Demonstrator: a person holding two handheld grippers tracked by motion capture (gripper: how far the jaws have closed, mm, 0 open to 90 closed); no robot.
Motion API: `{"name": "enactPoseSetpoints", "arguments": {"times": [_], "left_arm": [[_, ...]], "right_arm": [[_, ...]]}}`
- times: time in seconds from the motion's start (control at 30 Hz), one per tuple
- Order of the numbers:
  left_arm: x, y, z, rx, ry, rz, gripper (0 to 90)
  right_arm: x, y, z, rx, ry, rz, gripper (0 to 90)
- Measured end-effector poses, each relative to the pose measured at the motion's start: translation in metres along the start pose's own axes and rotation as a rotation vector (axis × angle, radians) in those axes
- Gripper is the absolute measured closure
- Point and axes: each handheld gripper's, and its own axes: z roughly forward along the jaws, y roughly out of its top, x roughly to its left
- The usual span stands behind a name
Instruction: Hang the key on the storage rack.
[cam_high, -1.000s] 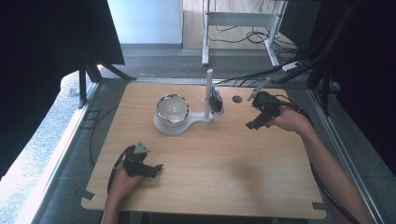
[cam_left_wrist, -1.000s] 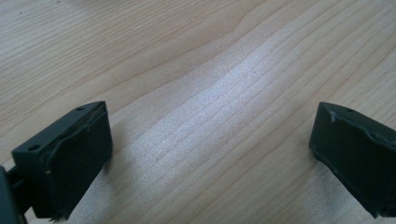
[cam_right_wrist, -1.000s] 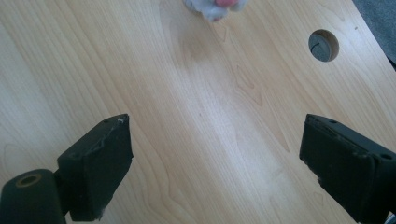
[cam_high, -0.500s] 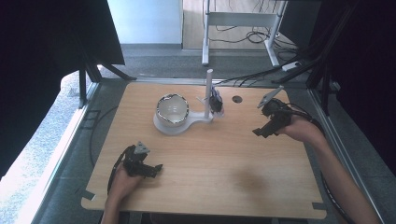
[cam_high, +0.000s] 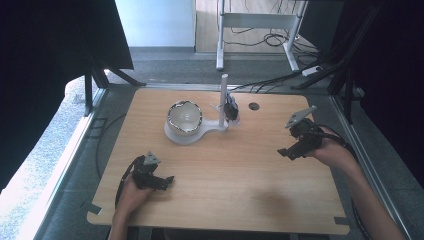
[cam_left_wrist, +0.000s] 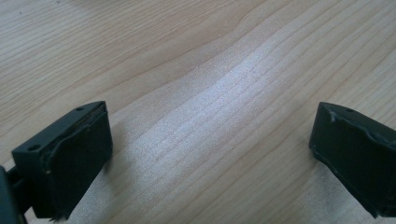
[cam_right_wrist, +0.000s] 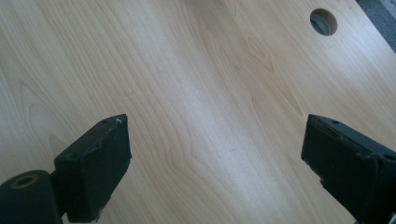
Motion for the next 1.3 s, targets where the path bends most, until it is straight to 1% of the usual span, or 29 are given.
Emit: {"name": "enactPoseSetpoints", "arguments": {"times": [0.1, 0.17, 0.27, 0.33, 0.37, 0.43, 0.57, 0.63, 0.73, 0.83, 0.93, 1.1, 1.17, 1.3], "left_arm": [[0.0, 0.0, 0.0, 0.001, 0.001, 0.001, 0.0], [0.0, 0.0, 0.0, 0.002, 0.0, 0.002, 0.0], [0.0, 0.0, 0.0, 0.002, -0.001, -0.002, 0.0], [0.0, 0.0, 0.0, 0.002, 0.0, -0.002, 0.0], [0.0, 0.0, 0.0, 0.002, -0.001, -0.001, 0.0], [0.0, 0.0, 0.0, 0.004, 0.0, 0.002, 0.0], [0.0, 0.0, 0.0, 0.002, 0.001, 0.0, 0.0], [0.0, 0.0, 0.0, 0.002, 0.001, 0.0, 0.0], [0.0, 0.0, 0.0, 0.002, 0.001, 0.0, 0.0], [0.0, 0.0, 0.0, 0.004, 0.002, 0.002, 0.0], [0.0, 0.0, 0.0, 0.002, 0.001, 0.001, 0.0], [0.0, 0.0, 0.0, 0.001, 0.001, 0.0, 0.0], [0.0, 0.0, 0.0, 0.002, 0.001, 0.001, 0.0], [0.0, 0.0, 0.0, 0.003, 0.001, 0.003, 0.0]], "right_arm": [[0.002, -0.009, 0.0, -0.011, -0.006, 0.017, 9.6], [0.004, -0.016, 0.002, -0.023, -0.006, 0.037, 10.0], [0.007, -0.026, 0.006, -0.027, 0.002, 0.055, 10.3], [0.01, -0.032, 0.01, -0.03, 0.006, 0.059, 8.7], [0.012, -0.035, 0.013, -0.032, -0.003, 0.058, 8.2], [0.015, -0.041, 0.018, -0.039, -0.002, 0.057, 7.9], [0.023, -0.053, 0.03, -0.071, -0.01, 0.069, 6.5], [0.026, -0.058, 0.035, -0.084, -0.023, 0.074, 6.0], [0.032, -0.067, 0.045, -0.113, -0.022, 0.102, 5.4], [0.037, -0.076, 0.056, -0.126, -0.031, 0.116, 4.8], [0.042, -0.085, 0.069, -0.141, -0.043, 0.14, 3.7], [0.047, -0.1, 0.09, -0.162, -0.066, 0.195, 1.0], [0.048, -0.105, 0.097, -0.175, -0.068, 0.222, 0.7], [0.051, -0.113, 0.108, -0.196, -0.076, 0.261, 0.0]]}}
